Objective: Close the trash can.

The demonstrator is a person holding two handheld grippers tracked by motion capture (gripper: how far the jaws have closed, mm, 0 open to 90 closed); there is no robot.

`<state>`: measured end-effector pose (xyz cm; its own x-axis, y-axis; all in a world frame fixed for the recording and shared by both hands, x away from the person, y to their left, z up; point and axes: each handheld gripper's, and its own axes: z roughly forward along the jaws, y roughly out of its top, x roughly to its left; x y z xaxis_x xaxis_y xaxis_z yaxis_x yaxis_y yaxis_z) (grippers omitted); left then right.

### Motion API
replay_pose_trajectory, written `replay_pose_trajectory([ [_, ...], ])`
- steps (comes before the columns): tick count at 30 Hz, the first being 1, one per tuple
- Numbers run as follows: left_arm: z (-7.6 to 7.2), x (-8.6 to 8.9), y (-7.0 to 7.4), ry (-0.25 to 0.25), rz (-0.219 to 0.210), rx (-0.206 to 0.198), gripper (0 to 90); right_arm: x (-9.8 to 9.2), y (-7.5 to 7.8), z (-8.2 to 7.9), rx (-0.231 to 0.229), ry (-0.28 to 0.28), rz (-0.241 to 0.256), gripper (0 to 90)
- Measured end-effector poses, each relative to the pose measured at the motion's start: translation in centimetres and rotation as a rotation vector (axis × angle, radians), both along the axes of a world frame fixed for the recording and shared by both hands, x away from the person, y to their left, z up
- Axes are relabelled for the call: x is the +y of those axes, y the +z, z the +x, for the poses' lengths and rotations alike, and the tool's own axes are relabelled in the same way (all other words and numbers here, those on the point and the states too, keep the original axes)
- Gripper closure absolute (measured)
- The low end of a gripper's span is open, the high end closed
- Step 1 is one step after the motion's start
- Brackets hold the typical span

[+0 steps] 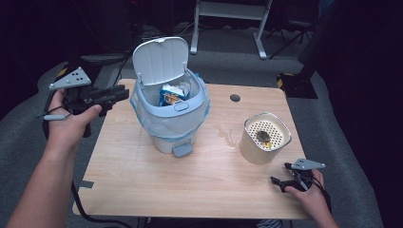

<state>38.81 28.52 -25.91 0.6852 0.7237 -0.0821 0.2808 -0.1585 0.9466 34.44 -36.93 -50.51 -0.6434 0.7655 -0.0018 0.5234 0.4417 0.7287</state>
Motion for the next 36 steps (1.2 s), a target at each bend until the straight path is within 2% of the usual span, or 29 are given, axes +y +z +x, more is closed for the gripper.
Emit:
replay_pose_trajectory([
  [6, 1.9, 0.8, 1.2, 0.039, -0.015, -0.001, 81.9, 0.0, 0.0, 0.0, -0.001, 0.000, 0.000, 9.8],
  [10, 3.0, 0.9, 1.9, 0.043, -0.027, 0.000, 89.8, 0.0, 0.0, 0.0, -0.001, 0.000, 0.000, 9.8],
  [13, 3.7, 0.9, 2.3, 0.051, -0.024, -0.002, 90.0, 0.0, 0.0, 0.0, -0.001, 0.000, 0.000, 9.8],
  [17, 4.7, 0.8, 2.7, 0.090, -0.004, -0.003, 90.0, 0.0, 0.0, 0.0, -0.001, 0.000, 0.000, 9.8],
  [23, 6.4, 1.1, 3.0, 0.128, -0.028, 0.002, 90.0, 0.0, 0.0, 0.0, 0.000, 0.000, 0.000, 9.8],
  [25, 6.9, 1.0, 3.1, 0.131, -0.040, 0.004, 90.0, 0.0, 0.0, 0.0, -0.001, 0.000, 0.000, 9.8],
  [33, 9.0, 0.0, 3.3, 0.106, -0.037, 0.007, 90.0, 0.0, 0.0, 0.0, 0.000, -0.001, 0.001, 9.8],
  [35, 9.6, -0.2, 3.3, 0.103, -0.026, 0.014, 90.0, 0.0, 0.0, 0.0, 0.001, -0.002, 0.002, 9.8],
  [36, 9.8, -0.3, 3.3, 0.101, -0.035, 0.015, 90.0, 0.0, 0.0, 0.0, 0.001, -0.002, 0.002, 9.8],
])
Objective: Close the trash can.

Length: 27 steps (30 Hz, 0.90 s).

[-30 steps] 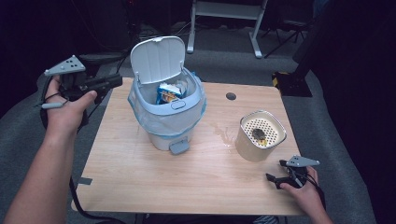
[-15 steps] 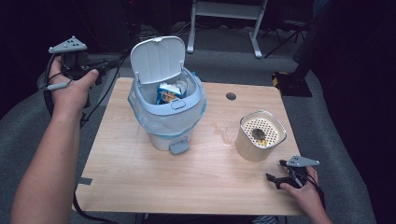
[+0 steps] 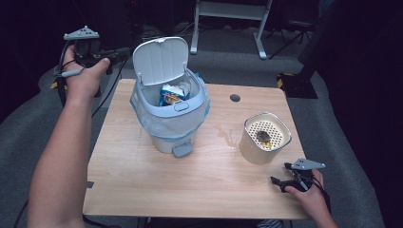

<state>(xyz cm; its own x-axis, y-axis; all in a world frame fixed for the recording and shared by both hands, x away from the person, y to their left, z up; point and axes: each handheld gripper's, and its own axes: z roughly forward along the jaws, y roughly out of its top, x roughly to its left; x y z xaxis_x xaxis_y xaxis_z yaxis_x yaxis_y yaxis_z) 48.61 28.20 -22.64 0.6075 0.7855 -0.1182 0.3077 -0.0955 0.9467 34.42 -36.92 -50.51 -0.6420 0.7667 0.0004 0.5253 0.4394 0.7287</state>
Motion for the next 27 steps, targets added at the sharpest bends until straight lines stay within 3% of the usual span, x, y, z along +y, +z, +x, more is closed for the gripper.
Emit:
replay_pose_trajectory([
  [5, 0.6, -0.8, 0.0, -0.048, -0.014, 0.005, 90.0, 0.0, 0.0, 0.0, -0.001, 0.000, -0.001, 9.8],
  [9, 0.3, -1.0, 0.1, -0.073, -0.014, 0.003, 90.0, 0.0, 0.0, 0.0, -0.001, 0.001, 0.000, 9.8],
  [14, -0.5, -1.6, 0.4, -0.145, -0.009, 0.030, 89.0, 0.0, 0.0, 0.0, 0.000, 0.000, 0.000, 9.8],
  [16, -1.1, -2.1, 0.4, -0.154, -0.008, 0.026, 78.2, 0.0, 0.0, 0.0, 0.000, 0.000, 0.000, 9.8],
  [20, -1.9, -3.6, -0.1, -0.175, 0.020, 0.021, 67.7, 0.0, 0.0, 0.0, -0.002, 0.001, -0.001, 9.8],
  [23, -2.4, -4.9, -0.5, -0.192, 0.057, 0.034, 64.5, 0.0, 0.0, 0.0, -0.002, 0.002, 0.000, 9.8],
  [27, -2.8, -6.1, -1.2, -0.194, 0.070, 0.043, 60.8, 0.0, 0.0, 0.0, -0.002, 0.002, -0.001, 9.8],
])
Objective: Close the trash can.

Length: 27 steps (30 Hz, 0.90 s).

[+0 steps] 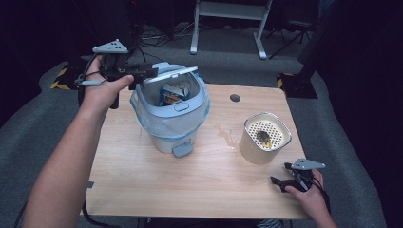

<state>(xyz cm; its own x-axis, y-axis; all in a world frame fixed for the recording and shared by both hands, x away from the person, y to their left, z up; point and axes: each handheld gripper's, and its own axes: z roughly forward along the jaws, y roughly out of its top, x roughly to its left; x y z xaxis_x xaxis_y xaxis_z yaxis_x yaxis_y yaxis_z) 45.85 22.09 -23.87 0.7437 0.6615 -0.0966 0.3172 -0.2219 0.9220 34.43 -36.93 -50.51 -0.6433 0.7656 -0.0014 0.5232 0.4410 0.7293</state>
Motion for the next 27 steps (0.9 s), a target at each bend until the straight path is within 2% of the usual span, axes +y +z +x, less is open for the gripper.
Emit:
replay_pose_trajectory([
  [3, -0.1, -1.0, -0.8, 0.002, -0.008, 0.009, 53.7, 0.0, 0.0, 0.0, -0.001, 0.000, 0.000, 9.8],
  [9, -0.2, -2.9, -2.2, -0.034, 0.001, 0.023, 50.8, 0.0, 0.0, 0.0, 0.000, 0.000, 0.000, 9.8],
  [19, -0.1, -4.9, -3.5, -0.042, 0.100, 0.021, 49.4, 0.0, 0.0, 0.0, -0.001, 0.000, -0.001, 9.8],
  [24, -0.1, -5.3, -3.8, -0.033, 0.124, -0.004, 47.4, 0.0, 0.0, 0.0, -0.001, 0.000, -0.001, 9.8],
  [27, -0.2, -5.4, -3.8, -0.024, 0.132, 0.000, 47.7, 0.0, 0.0, 0.0, -0.001, 0.000, 0.000, 9.8],
])
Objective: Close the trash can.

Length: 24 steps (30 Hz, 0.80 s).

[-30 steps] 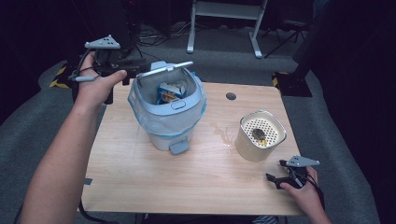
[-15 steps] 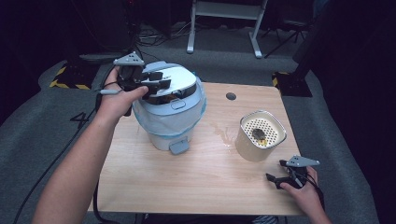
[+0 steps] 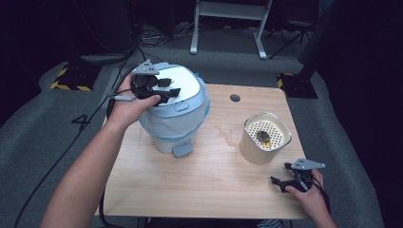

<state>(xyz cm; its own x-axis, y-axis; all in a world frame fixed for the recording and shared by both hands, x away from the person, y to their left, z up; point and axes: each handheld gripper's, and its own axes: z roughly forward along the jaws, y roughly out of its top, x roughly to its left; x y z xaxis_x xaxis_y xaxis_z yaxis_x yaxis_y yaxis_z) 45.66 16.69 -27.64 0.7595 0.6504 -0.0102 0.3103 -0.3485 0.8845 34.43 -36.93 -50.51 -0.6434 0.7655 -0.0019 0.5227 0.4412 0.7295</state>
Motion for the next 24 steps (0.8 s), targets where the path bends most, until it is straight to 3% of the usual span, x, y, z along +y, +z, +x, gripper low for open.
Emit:
replay_pose_trajectory([
  [4, -0.05, -0.07, 0.00, 0.005, 0.006, -0.013, 50.1, 0.00, 0.00, 0.00, 0.000, 0.000, 0.000, 9.8],
  [14, -0.41, -0.40, 0.11, 0.005, 0.019, -0.002, 62.9, 0.00, -0.01, 0.00, -0.001, 0.000, 0.000, 9.8],
  [20, -0.51, -0.49, 0.09, 0.015, 0.026, -0.006, 63.2, 0.00, -0.01, 0.00, -0.001, 0.000, -0.001, 9.8],
  [21, -0.56, -0.65, 0.10, 0.016, 0.067, -0.013, 66.1, 0.00, -0.01, 0.00, -0.001, 0.000, -0.001, 9.8],
  [24, -0.65, -0.87, 0.25, 0.023, 0.083, -0.012, 66.2, 0.00, -0.01, 0.00, -0.001, 0.001, -0.001, 9.8],
])
